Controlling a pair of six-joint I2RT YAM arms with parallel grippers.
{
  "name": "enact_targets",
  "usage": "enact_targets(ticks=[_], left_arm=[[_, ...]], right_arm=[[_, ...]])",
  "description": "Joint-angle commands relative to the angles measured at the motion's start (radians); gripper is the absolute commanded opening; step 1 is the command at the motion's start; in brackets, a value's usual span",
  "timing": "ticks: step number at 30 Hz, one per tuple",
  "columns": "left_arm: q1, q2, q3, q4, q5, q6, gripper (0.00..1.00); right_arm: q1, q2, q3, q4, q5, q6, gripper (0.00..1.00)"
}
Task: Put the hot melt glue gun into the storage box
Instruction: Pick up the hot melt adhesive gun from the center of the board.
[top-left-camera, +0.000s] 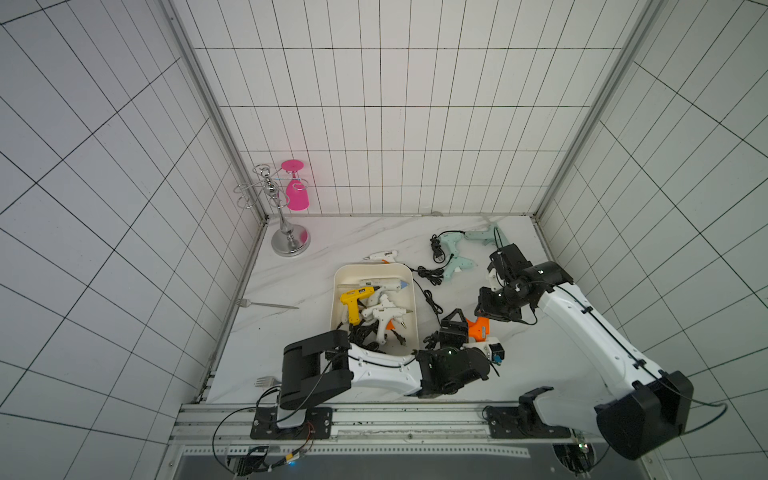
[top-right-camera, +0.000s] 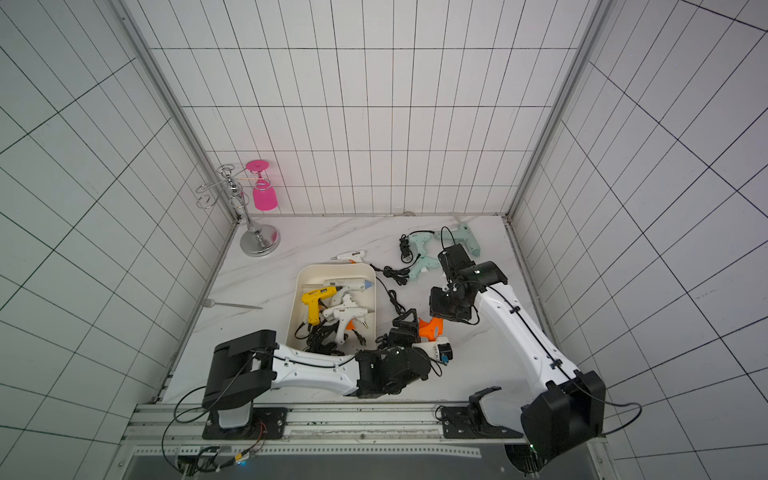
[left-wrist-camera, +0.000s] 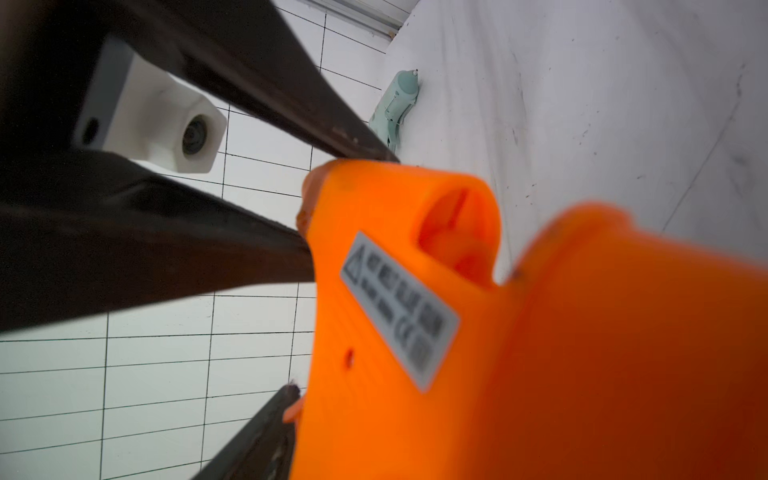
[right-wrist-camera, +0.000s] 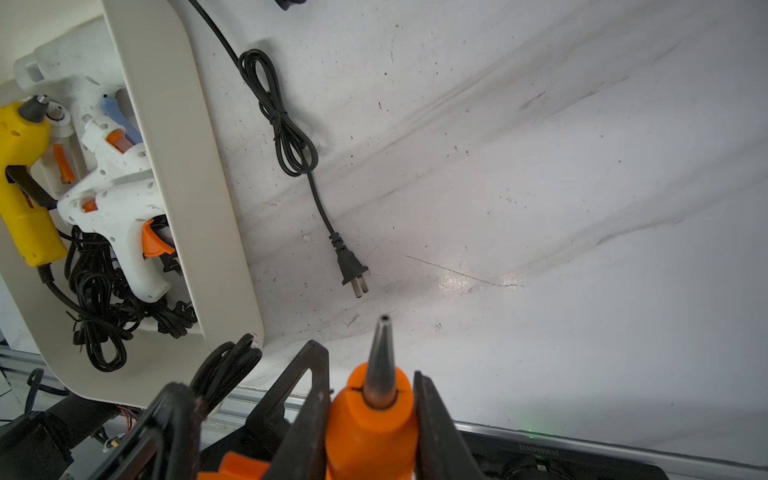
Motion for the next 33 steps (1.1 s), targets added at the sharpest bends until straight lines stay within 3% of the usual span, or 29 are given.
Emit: enact_targets(ticks=[1,5,9,10,11,17,27,30,33], left_arm=[[0.019,0.036,0.037,0.067,-0.036,0.046,0.63],[0.038,0.05,0.069,0.072,-0.054,0.052,0.22],[0.04,0.051,0.07,0.063,-0.048,0.057,0.07],[0.038,0.045,0.068,0.045,-0.039,0.047,0.04],[0.038,0.034,0.068,0.012,-0.025,0.023,0.0],[0.036,-0.066,0.068,-0.212,0.057,-0.188,0.0],[0.073,-0.316,0.026,-0.575,0.266,-0.658,0.0],[0.145,-0.415,-0.006,-0.645,0.373,-0.834,0.0],[0.284,-0.54,-0.083,-0.662,0.541,-1.023,0.0]], right_arm=[[-0.004,0.017,0.056,-0.056,-0.056,-0.037,0.0],[0.003,0.028,0.047,-0.055,-0.075,-0.046,0.0],[0.005,0.034,0.055,-0.048,-0.082,-0.048,0.0],[0.003,0.035,0.06,-0.045,-0.081,-0.05,0.04],[0.003,0.031,0.068,-0.041,-0.075,-0.053,0.15],[-0.047,-0.034,0.116,0.035,0.025,-0.067,1.0],[-0.165,-0.141,0.128,0.218,0.156,-0.029,0.99],[-0.181,-0.122,0.108,0.227,0.151,-0.031,0.99],[-0.182,-0.108,0.056,0.258,0.096,-0.011,0.99]])
